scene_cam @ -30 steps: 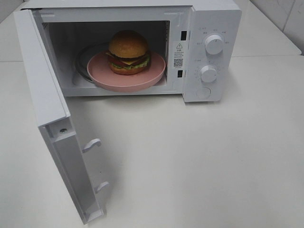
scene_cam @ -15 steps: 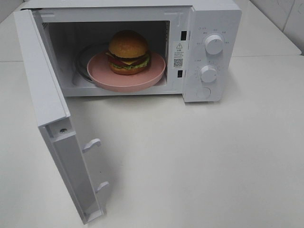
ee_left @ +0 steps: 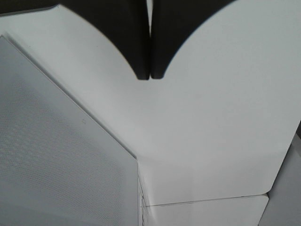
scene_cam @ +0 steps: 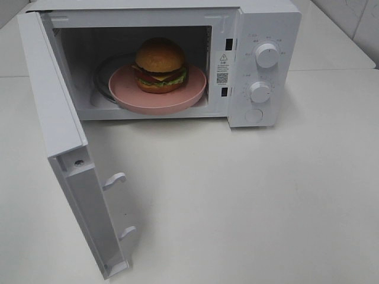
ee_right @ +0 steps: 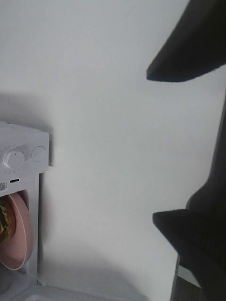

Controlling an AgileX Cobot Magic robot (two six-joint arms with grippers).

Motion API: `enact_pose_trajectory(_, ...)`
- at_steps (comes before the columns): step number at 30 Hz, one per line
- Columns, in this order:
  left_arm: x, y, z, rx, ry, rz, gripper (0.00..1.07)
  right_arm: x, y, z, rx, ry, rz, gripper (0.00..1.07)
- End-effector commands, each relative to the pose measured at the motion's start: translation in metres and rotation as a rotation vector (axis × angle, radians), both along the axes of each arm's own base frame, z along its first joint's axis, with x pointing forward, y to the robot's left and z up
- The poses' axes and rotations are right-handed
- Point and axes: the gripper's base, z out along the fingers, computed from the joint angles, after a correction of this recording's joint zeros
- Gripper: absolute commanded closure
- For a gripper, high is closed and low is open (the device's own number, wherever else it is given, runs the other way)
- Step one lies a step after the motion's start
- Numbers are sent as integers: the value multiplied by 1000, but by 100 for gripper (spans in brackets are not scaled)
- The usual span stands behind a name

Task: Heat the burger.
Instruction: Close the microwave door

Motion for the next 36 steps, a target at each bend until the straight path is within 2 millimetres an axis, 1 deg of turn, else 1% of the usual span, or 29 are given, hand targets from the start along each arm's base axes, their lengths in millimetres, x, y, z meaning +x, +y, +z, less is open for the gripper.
enact_pose_trajectory(1, -3, 0, 0, -6, -33, -2, 106, 2, 1, -1, -9, -79, 13, 36)
enact_pose_trajectory(9, -3, 0, 0, -6, -33, -2, 106, 5, 2, -2, -5, -96, 13, 36)
enact_pose_trajectory(36, -3, 0, 0, -6, -33, -2, 106, 5, 1, -3, -7, -89, 13, 36)
